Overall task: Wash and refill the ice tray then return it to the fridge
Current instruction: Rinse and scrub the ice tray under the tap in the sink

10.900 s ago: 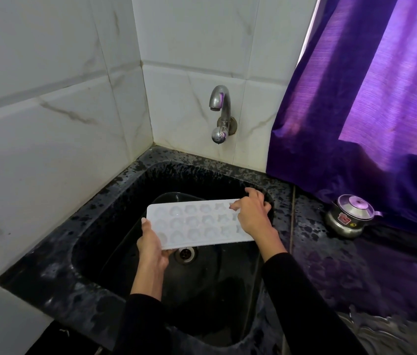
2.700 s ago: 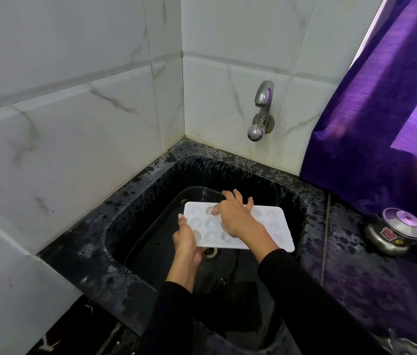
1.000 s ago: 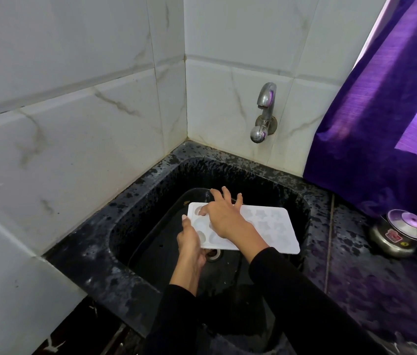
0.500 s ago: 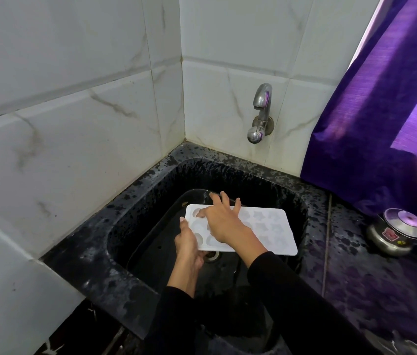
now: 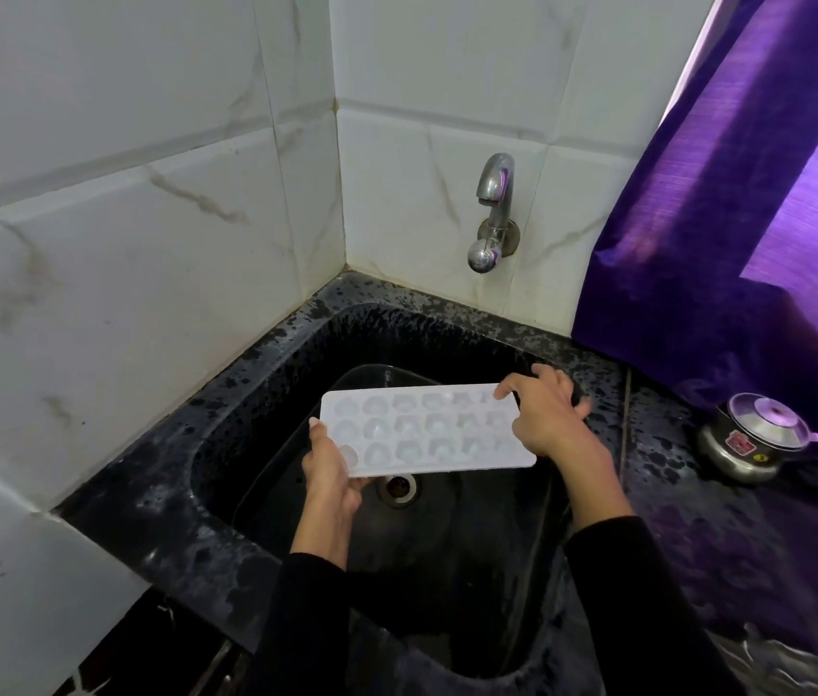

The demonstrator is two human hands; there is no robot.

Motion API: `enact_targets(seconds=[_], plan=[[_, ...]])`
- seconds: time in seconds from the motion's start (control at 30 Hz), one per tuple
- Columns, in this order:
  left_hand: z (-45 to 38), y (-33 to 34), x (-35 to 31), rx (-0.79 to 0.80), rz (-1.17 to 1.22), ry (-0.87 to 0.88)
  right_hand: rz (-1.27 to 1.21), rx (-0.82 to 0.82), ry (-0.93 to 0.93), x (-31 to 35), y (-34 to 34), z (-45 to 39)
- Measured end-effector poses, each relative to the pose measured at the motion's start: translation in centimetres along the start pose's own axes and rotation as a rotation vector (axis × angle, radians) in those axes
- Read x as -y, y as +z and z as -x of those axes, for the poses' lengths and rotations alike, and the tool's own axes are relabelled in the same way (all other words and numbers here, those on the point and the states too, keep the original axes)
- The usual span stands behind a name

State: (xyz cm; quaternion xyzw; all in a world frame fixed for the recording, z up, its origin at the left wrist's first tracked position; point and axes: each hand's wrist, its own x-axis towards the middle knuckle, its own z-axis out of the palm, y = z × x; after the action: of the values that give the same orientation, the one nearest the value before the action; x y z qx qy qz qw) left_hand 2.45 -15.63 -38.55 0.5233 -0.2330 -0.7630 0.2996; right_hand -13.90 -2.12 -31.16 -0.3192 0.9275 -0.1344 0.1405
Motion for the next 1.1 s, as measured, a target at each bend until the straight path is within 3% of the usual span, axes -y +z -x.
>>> enact_targets(seconds=[0.4,1.1], plan=[[-0.2,-0.1,0.1,0.003,-0.019,0.010,0.058,0.069,0.144,0.5,1.4,-0.5],[-0.3,0.2,0.5,-0.033,-0.011,0.049,0.074,0.130,0.089,-0.9,2.5,1.3]])
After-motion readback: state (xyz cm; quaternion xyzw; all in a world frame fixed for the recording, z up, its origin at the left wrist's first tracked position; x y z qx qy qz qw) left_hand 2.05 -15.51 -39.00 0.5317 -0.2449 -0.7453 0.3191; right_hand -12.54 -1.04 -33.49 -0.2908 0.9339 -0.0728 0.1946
